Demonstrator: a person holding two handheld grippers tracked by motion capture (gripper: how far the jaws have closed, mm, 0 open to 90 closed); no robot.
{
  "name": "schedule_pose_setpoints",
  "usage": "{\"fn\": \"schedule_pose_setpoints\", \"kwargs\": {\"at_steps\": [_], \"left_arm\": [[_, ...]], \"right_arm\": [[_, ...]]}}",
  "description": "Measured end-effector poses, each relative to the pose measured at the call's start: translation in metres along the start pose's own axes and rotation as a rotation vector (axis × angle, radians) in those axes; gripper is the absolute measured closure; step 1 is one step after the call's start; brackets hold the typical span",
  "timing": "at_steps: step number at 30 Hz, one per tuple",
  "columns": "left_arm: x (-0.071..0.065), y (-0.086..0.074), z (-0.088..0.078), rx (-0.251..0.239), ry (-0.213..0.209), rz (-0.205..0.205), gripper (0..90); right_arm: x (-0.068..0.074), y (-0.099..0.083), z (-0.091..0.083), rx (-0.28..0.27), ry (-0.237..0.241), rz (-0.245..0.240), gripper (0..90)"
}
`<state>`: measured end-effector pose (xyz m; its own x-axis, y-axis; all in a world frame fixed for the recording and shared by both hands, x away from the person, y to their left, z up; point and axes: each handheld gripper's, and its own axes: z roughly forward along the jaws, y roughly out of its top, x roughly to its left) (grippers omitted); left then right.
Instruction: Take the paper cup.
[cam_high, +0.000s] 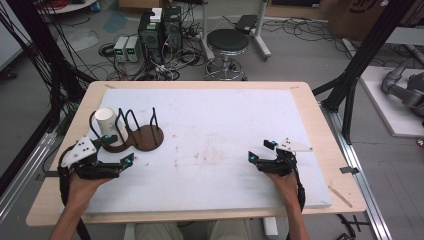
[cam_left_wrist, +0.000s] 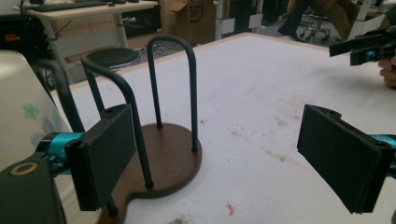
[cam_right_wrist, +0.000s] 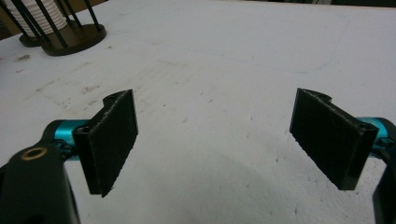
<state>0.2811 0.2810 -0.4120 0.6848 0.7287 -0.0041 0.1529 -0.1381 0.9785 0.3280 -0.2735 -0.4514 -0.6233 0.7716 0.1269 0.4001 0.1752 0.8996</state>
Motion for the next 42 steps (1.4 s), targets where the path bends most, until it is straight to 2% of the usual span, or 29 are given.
{"fn": "schedule_pose_setpoints", "kwargs": {"at_steps": [5, 6, 8, 10, 11, 15, 19, 20, 21, 23, 24, 25, 26, 27, 32, 35, 37, 39, 40, 42], "left_arm": [[0.015, 0.023, -0.008, -0.012, -0.021, 0.021, 11.4], [0.022, 0.031, -0.011, -0.016, -0.03, 0.03, 11.4], [0.025, 0.034, -0.012, -0.015, -0.037, 0.031, 11.4], [0.039, 0.047, -0.013, -0.014, -0.074, 0.051, 11.4], [0.039, 0.047, -0.013, -0.014, -0.074, 0.051, 11.4], [0.058, 0.061, -0.014, -0.006, -0.121, 0.098, 11.4], [0.077, 0.073, -0.013, 0.03, -0.173, 0.109, 11.4], [0.085, 0.078, -0.011, 0.056, -0.195, 0.115, 11.4], [0.085, 0.078, -0.011, 0.056, -0.195, 0.115, 11.4], [0.095, 0.084, -0.009, 0.083, -0.233, 0.12, 11.4], [0.103, 0.087, -0.006, 0.113, -0.257, 0.128, 11.5], [0.103, 0.087, -0.006, 0.113, -0.257, 0.128, 11.5], [0.112, 0.09, -0.002, 0.158, -0.287, 0.132, 11.4], [0.112, 0.09, -0.002, 0.158, -0.287, 0.132, 11.5], [0.127, 0.093, 0.007, 0.252, -0.325, 0.164, 11.5], [0.134, 0.098, 0.011, 0.273, -0.348, 0.172, 11.6], [0.138, 0.102, 0.014, 0.306, -0.355, 0.195, 11.9], [0.141, 0.104, 0.017, 0.324, -0.372, 0.2, 12.9], [0.144, 0.106, 0.02, 0.349, -0.383, 0.212, 13.0], [0.145, 0.106, 0.021, 0.362, -0.388, 0.215, 13.0]], "right_arm": [[0.0, 0.0, 0.0, -0.004, -0.001, -0.002, 15.6], [0.0, 0.0, 0.0, -0.005, 0.0, -0.001, 15.6], [0.0, 0.0, 0.0, -0.005, 0.0, -0.002, 15.6], [0.0, 0.0, 0.0, -0.004, -0.002, 0.0, 15.6], [0.0, 0.0, 0.0, -0.004, -0.002, 0.0, 15.6], [0.0, 0.0, 0.0, -0.003, -0.003, 0.0, 15.6], [0.0, 0.0, 0.0, -0.002, -0.002, -0.006, 15.6], [0.0, 0.0, 0.0, 0.001, -0.002, -0.006, 15.6], [0.0, 0.0, 0.0, 0.001, -0.002, -0.006, 15.6], [0.001, 0.0, 0.0, 0.003, -0.002, -0.003, 15.6], [0.001, 0.0, 0.0, 0.004, -0.003, -0.004, 15.6], [0.001, 0.0, 0.0, 0.004, -0.003, -0.004, 15.6], [0.001, 0.0, 0.0, 0.004, -0.005, -0.007, 15.6], [0.001, 0.0, 0.0, 0.004, -0.005, -0.007, 15.6], [0.001, 0.0, 0.001, 0.002, -0.006, -0.016, 15.6], [0.001, 0.0, 0.001, 0.0, -0.006, -0.016, 15.6], [0.001, 0.0, 0.001, 0.002, -0.007, -0.015, 15.6], [0.001, 0.0, 0.001, 0.003, -0.008, -0.015, 15.6], [0.001, 0.0, 0.001, 0.003, -0.008, -0.015, 15.6], [0.002, 0.0, 0.001, 0.002, -0.008, -0.019, 15.6]]}}
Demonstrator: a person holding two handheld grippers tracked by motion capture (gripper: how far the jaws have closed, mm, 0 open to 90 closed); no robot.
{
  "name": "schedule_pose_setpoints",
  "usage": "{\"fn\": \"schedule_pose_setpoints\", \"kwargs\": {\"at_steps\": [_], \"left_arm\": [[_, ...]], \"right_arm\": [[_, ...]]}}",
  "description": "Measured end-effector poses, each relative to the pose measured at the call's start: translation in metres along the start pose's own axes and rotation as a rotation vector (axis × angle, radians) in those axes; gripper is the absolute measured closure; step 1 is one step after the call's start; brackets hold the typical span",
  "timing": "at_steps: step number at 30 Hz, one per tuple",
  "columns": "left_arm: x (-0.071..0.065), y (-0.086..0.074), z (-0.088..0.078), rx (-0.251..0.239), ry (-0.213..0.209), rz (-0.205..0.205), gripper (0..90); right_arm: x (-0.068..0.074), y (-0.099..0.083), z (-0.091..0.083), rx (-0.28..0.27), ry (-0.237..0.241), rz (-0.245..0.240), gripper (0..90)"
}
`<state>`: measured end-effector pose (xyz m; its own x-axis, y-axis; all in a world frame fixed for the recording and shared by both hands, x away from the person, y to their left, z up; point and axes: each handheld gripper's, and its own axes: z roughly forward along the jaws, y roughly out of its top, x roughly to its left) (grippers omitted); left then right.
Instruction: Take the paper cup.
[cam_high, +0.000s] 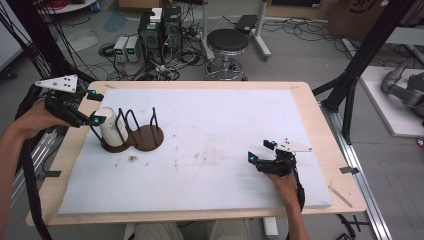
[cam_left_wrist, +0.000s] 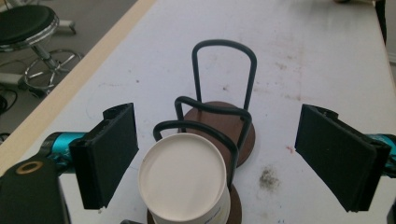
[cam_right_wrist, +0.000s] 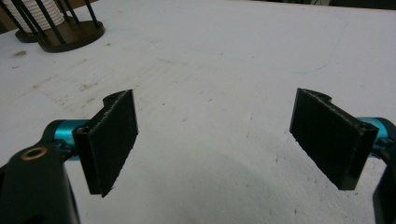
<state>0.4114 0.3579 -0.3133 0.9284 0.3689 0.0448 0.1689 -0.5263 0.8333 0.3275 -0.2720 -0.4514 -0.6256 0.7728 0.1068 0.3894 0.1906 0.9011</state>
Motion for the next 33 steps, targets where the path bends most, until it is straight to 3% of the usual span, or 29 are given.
{"fn": "schedule_pose_setpoints", "kwargs": {"at_steps": [2, 5, 6, 8, 12, 14, 19, 24, 28, 33], "left_arm": [[0.002, 0.0, 0.002, 0.026, -0.016, -0.002, 13.0], [0.008, 0.0, 0.006, 0.107, -0.031, 0.007, 13.0], [0.008, 0.0, 0.006, 0.107, -0.031, 0.007, 13.0], [0.013, 0.005, 0.009, 0.168, -0.032, 0.023, 13.0], [0.017, 0.009, 0.011, 0.204, -0.042, 0.035, 13.0], [0.019, 0.012, 0.013, 0.264, -0.052, 0.049, 13.9], [0.021, 0.014, 0.016, 0.297, -0.066, 0.057, 14.3], [0.023, 0.009, 0.021, 0.381, -0.066, 0.066, 14.5], [0.023, 0.009, 0.024, 0.377, -0.072, 0.063, 14.7], [0.024, 0.007, 0.028, 0.414, -0.07, 0.069, 17.0]], "right_arm": [[0.0, 0.0, 0.0, 0.0, 0.0, -0.001, 15.6], [0.0, 0.0, 0.0, 0.004, 0.003, 0.003, 15.6], [0.0, 0.0, 0.0, 0.004, 0.003, 0.003, 15.6], [0.0, 0.0, 0.0, 0.004, 0.004, 0.004, 15.6], [0.001, 0.0, 0.0, 0.005, 0.0, 0.003, 15.6], [0.001, 0.0, 0.0, 0.005, -0.001, -0.001, 15.6], [0.002, 0.0, 0.0, 0.006, -0.002, -0.002, 15.6], [0.002, 0.0, 0.0, 0.008, -0.003, -0.003, 15.6], [0.002, 0.0, 0.0, 0.007, -0.003, -0.004, 15.6], [0.002, 0.0, 0.0, 0.006, -0.003, -0.009, 15.6]]}}
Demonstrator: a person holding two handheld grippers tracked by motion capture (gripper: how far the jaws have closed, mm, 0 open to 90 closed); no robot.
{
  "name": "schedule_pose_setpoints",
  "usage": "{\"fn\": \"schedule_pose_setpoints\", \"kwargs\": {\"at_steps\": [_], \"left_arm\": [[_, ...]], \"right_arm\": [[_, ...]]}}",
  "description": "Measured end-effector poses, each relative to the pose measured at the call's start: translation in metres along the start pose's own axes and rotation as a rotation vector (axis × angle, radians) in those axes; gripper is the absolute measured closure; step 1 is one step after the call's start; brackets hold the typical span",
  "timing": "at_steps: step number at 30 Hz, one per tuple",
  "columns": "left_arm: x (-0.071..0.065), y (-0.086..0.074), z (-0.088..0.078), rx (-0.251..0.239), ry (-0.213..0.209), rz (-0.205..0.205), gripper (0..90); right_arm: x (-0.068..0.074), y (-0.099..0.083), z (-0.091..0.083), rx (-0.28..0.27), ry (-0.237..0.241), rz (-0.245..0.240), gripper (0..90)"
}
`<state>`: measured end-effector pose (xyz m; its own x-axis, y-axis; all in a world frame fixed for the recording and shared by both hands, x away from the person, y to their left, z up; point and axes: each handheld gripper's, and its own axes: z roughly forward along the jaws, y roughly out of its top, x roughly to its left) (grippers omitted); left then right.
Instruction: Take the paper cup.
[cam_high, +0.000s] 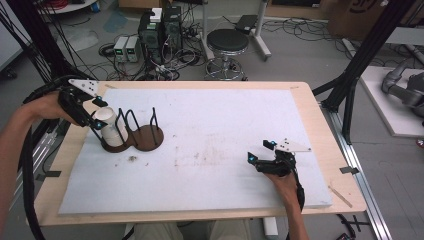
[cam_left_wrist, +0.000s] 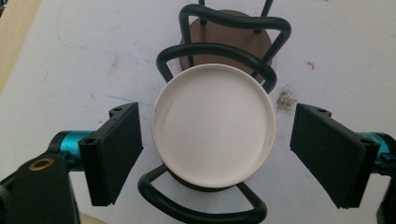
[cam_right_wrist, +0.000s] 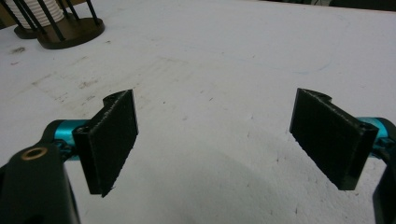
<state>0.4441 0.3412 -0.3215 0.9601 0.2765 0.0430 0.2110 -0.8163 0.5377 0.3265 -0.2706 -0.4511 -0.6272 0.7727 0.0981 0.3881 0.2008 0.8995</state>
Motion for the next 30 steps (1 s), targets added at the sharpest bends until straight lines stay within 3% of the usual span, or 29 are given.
{"fn": "schedule_pose_setpoints", "kwargs": {"at_steps": [8, 20, 30], "left_arm": [[0.0018, 0.0001, 0.0025, 0.021, 0.01, -0.013, 21.2], [0.0042, 0.0019, 0.0063, 0.031, -0.014, -0.023, 32.7], [0.0035, 0.0029, 0.0061, 0.037, -0.007, -0.023, 33.0]], "right_arm": [[-0.0003, 0.0001, 0.0002, 0.001, 0.001, -0.002, 15.6], [0.0006, 0.0002, 0.0003, 0.008, 0.0, 0.002, 15.6], [0.0001, 0.0004, 0.001, 0.01, -0.003, -0.004, 15.6]]}}
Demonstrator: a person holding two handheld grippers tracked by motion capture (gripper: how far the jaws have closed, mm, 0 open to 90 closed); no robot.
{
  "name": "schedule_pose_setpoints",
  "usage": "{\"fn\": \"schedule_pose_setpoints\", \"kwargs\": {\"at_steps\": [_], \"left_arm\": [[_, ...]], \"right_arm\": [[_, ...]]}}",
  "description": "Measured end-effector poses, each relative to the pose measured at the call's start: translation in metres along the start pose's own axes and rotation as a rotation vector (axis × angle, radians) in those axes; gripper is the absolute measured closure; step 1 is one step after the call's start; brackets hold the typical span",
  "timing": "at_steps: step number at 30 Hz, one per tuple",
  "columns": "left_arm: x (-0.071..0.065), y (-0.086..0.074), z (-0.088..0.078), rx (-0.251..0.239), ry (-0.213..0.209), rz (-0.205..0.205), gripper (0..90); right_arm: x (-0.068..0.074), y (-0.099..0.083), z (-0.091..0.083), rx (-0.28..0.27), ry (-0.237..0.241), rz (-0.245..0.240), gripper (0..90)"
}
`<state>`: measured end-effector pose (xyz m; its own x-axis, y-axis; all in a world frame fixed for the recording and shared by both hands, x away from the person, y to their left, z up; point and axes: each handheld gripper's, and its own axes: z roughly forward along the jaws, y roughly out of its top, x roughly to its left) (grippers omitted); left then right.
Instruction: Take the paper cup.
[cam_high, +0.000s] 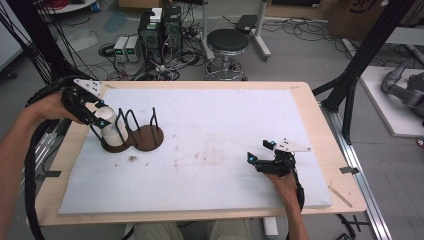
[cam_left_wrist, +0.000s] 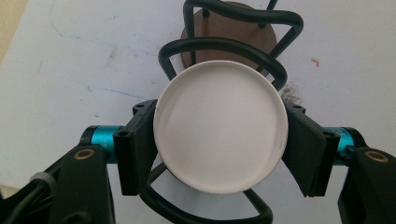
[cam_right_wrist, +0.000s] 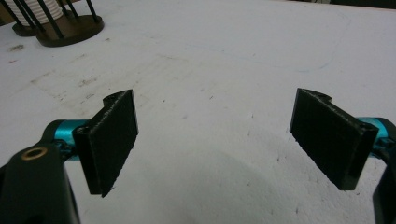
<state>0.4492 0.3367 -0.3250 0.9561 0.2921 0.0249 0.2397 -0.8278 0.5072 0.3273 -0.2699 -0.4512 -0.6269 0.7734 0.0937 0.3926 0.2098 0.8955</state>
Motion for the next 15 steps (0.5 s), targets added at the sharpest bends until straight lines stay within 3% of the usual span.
{"fn": "schedule_pose_setpoints", "kwargs": {"at_steps": [15], "left_arm": [[-0.003, -0.002, -0.013, -0.035, 0.016, -0.021, 35.2]], "right_arm": [[0.001, 0.0, 0.001, 0.007, 0.002, -0.001, 15.6]]}}
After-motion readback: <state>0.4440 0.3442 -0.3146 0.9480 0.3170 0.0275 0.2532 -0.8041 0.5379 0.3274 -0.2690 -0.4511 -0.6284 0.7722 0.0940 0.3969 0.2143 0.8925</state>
